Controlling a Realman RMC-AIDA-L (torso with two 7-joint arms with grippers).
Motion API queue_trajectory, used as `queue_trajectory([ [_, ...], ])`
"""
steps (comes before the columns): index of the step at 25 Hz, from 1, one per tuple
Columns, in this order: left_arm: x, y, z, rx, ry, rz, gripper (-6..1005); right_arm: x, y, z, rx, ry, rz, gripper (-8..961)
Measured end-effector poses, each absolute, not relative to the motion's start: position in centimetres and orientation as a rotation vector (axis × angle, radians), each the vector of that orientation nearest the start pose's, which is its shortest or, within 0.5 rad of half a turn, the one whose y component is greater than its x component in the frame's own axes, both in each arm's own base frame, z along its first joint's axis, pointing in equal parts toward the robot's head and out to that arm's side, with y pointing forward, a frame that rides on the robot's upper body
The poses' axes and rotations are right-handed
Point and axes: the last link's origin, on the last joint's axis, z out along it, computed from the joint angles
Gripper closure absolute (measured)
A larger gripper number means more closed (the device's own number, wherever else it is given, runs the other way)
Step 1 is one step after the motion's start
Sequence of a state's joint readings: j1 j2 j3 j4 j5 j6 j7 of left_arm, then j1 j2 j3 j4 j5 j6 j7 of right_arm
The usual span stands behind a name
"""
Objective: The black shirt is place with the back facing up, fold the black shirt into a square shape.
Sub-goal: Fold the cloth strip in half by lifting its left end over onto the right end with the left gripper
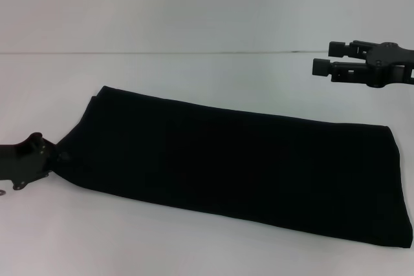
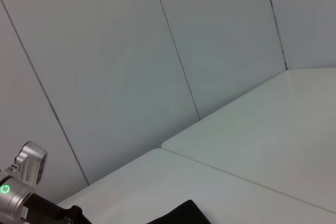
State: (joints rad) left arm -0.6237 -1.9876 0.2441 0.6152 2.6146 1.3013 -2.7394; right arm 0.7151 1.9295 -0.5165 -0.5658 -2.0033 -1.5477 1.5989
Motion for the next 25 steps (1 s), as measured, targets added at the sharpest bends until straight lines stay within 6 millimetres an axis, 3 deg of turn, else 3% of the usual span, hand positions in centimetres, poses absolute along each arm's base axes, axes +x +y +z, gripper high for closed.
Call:
queue_trajectory([
  [3, -35.6, 35.1, 5.2, 1.923, 2.875, 0.706, 865, 23.4, 39.5, 6.7, -2.58, 0.764, 0.814, 55],
  [16, -35.6, 34.6, 5.1, 1.996, 2.804, 0.782, 901, 23.3, 39.7, 6.7, -2.566, 0.761, 0.831, 55],
  [21, -36.3, 34.5, 6.2, 2.052, 2.826, 0.773, 901, 23.4, 39.9, 6.7, -2.551, 0.763, 0.828, 56],
  [25, -37.5, 34.2, 8.6, 2.159, 2.885, 0.765, 902, 23.2, 40.1, 6.9, -2.529, 0.763, 0.855, 56],
])
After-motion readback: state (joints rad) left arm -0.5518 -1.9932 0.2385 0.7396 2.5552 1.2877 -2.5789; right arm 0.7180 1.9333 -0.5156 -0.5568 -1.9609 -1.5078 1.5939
